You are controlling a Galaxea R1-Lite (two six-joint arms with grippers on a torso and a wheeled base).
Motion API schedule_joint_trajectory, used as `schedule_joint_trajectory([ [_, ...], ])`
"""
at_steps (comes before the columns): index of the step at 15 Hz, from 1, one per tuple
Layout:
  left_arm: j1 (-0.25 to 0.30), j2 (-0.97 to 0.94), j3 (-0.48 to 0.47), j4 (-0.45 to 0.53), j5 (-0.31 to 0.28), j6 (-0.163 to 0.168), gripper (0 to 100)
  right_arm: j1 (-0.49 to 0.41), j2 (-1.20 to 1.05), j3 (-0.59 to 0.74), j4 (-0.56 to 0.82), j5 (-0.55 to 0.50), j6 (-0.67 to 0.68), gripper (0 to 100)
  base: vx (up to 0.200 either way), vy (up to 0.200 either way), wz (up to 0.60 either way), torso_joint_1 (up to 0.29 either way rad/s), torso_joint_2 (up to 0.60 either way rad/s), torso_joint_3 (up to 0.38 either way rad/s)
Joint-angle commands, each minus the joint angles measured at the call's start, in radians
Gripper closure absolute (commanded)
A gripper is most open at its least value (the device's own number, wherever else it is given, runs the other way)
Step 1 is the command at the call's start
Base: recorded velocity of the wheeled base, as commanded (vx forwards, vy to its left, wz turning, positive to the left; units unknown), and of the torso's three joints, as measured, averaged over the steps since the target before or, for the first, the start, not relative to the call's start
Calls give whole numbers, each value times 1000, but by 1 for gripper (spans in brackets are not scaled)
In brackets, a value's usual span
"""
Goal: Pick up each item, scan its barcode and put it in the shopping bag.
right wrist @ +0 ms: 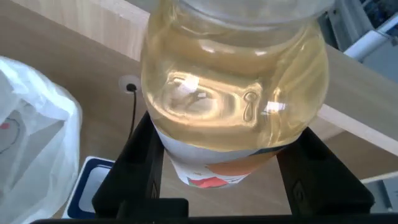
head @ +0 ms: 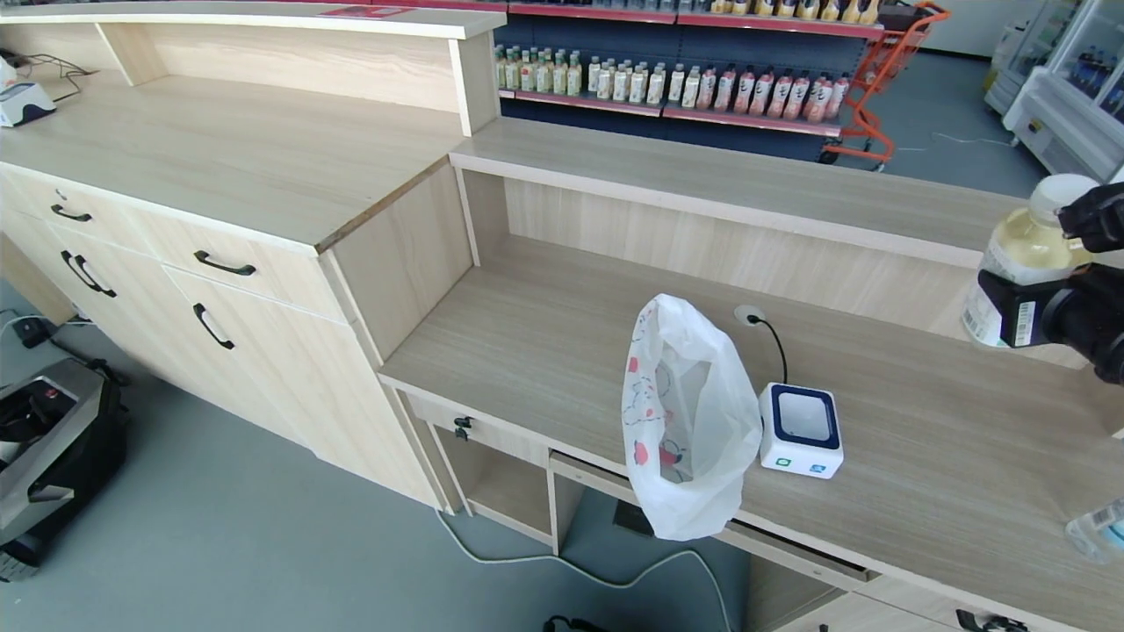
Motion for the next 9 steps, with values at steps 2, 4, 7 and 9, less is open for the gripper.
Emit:
schedule_joint_trajectory([
  [2,0,0,0,0,-1,0,0,124,151,5,-118,11,1,100,0,0,600,5,0,5],
  [4,0,0,0,0,-1,0,0,170,277,18,-219,11,6,100,0,0,0,0,0,0],
  [7,0,0,0,0,1,0,0,211,495,49,-433,23,47,100,0,0,0,0,0,0],
  [9,0,0,0,0,-1,0,0,233,562,17,-448,23,50,100,0,0,0,0,0,0],
])
